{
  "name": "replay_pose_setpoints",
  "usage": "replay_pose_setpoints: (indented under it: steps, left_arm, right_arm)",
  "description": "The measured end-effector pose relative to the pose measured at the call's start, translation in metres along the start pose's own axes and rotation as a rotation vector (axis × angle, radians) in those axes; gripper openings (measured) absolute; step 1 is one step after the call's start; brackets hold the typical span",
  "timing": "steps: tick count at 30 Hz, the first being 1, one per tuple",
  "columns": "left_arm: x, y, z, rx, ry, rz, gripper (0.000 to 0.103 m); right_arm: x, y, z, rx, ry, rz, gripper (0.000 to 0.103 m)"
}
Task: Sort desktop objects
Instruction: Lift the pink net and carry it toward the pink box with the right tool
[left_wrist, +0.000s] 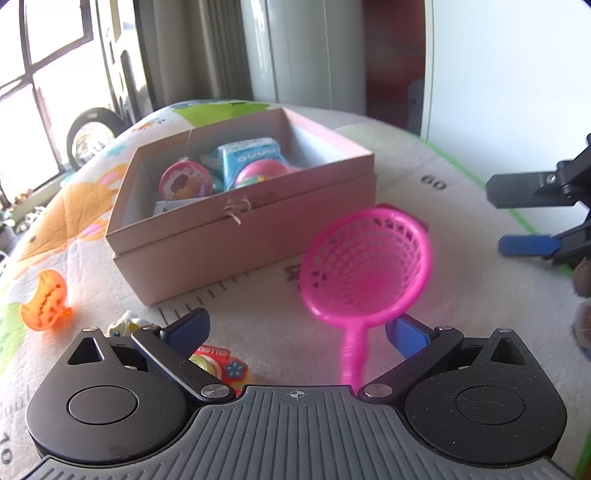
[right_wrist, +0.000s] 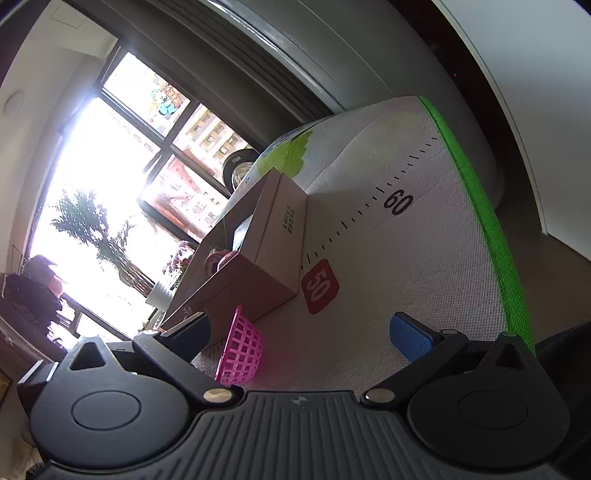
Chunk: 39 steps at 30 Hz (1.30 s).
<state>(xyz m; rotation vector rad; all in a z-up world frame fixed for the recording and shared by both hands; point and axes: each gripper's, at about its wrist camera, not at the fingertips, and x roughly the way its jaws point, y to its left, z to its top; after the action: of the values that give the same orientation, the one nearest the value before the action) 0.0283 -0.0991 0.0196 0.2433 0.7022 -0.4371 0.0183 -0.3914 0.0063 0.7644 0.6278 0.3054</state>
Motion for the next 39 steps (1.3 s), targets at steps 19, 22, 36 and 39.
replay_pose_setpoints:
  steps: [19,22,36,39]
  left_arm:
    - [-0.042,0.047,-0.023,-0.155,-0.078,0.091,0.103]
    - [-0.046,0.058,-0.031,-0.200,-0.085,0.089,0.103]
    - [-0.047,0.084,-0.054,-0.303,-0.078,0.065,0.103]
    - [-0.045,0.083,-0.056,-0.307,-0.072,0.066,0.103]
  right_arm:
    - [0.033,0.052,0.008,-0.225,0.222,0.008,0.103]
    - [0.046,0.046,0.005,-0.144,0.263,0.022,0.103]
    - [0.049,0.039,0.006,-0.013,0.202,0.028,0.103]
    - [0.050,0.045,0.003,-0.040,0.198,0.010,0.103]
